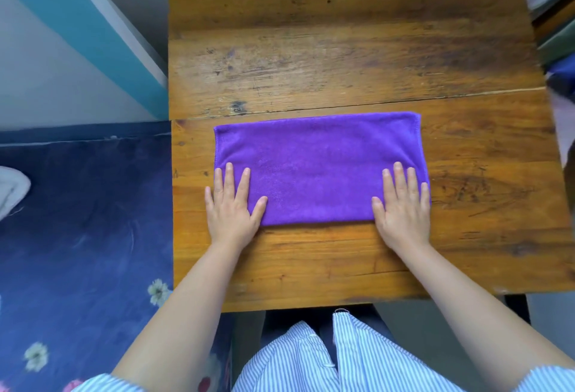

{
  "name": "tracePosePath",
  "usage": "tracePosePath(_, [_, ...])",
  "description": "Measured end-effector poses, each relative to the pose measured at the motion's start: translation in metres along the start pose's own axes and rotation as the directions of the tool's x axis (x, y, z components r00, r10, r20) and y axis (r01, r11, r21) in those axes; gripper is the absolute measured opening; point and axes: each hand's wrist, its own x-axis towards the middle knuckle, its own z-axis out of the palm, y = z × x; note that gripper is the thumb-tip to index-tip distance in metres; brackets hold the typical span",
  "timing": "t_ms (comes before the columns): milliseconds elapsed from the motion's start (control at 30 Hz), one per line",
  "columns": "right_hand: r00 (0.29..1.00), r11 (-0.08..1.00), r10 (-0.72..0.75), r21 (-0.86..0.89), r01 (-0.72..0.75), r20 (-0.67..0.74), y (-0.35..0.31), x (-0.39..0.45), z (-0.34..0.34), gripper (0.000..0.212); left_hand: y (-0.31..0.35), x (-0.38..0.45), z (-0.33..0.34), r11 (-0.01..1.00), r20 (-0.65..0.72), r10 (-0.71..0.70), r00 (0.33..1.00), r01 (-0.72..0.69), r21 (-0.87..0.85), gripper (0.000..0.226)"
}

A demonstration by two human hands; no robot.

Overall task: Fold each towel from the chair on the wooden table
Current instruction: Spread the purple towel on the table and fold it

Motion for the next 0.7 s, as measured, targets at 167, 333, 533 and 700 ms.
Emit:
tracePosePath(167, [0.989, 0.985, 0.150, 0.087, -0.149, -0.005, 0.022, 0.001, 0.001, 0.055, -0.011, -0.001, -0.003, 0.999, 0.037, -0.041, 0.998, 0.041, 0.008, 0.067])
tracePosePath(333, [0.961, 0.947, 0.277, 0.164, -0.275, 0.008, 0.034, 0.006, -0.008, 0.054, 0.002, -0.001, -0.014, 0.993, 0.030, -0.031, 0.999, 0.027, 0.112, 0.065])
tracePosePath(533, [0.993, 0.987, 0.001, 0.160, 0.019, -0.122, 0.007, 0.022, -0.017, 0.054, 0.056, 0.017, -0.022, 0.959, -0.029, 0.269, 0.963, -0.265, 0.104, 0.056])
tracePosePath(700, [0.978, 0.978, -0.209, 0.018, 0.209, 0.007, -0.013, 0.075, -0.018, 0.054, 0.093, 0.038, -0.016, 0.950, 0.066, 0.278, 0.958, -0.285, 0.128, 0.056])
